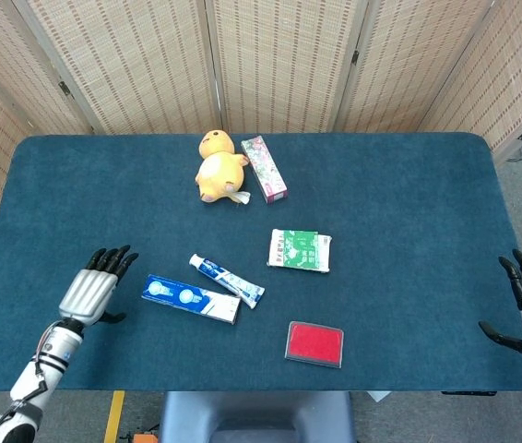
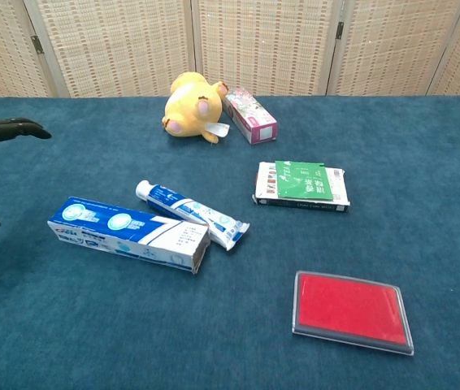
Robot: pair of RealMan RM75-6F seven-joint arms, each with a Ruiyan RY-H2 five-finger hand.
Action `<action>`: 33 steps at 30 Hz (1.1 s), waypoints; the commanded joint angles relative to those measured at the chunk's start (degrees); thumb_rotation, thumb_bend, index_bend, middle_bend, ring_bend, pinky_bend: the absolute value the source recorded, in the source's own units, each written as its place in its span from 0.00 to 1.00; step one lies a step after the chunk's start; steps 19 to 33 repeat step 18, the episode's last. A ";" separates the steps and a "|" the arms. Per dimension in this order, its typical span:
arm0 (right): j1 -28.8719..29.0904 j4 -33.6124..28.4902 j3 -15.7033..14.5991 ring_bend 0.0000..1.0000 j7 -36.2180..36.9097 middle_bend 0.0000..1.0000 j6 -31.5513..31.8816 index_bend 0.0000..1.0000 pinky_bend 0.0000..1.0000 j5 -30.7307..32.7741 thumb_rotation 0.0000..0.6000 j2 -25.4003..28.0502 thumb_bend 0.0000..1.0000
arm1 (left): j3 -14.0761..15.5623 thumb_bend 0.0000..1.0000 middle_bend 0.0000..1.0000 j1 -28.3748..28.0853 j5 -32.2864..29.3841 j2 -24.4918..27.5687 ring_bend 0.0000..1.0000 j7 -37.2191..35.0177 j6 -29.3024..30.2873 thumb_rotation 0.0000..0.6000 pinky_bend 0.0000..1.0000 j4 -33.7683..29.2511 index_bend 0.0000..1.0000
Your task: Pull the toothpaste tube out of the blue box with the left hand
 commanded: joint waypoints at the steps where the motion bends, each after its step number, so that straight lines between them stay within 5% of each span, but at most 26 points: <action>1: 0.75 -0.67 -0.06 0.00 -2.84 0.00 -1.36 0.00 0.00 0.80 1.00 -0.96 0.20 | 3.78 0.15 0.00 7.43 9.30 0.82 0.00 -8.32 8.44 1.00 0.00 6.47 0.00; 5: 1.68 -0.99 0.10 0.00 -5.67 0.00 -3.33 0.00 0.00 2.35 1.00 -1.78 0.20 | 4.88 0.15 0.00 12.41 13.19 -0.31 0.00 -12.39 14.17 1.00 0.00 12.22 0.00; 12: 1.94 -1.66 0.19 0.00 -8.08 0.00 -3.81 0.00 0.00 3.62 1.00 -2.35 0.20 | 4.36 0.15 0.00 16.41 14.19 -2.57 0.00 -15.95 15.74 1.00 0.00 17.95 0.00; 33: 1.92 -1.68 0.02 0.00 -8.23 0.00 -3.58 0.00 0.00 3.34 1.00 -2.42 0.20 | 2.84 0.15 0.00 17.47 14.97 -2.79 0.00 -15.72 15.91 1.00 0.00 18.53 0.00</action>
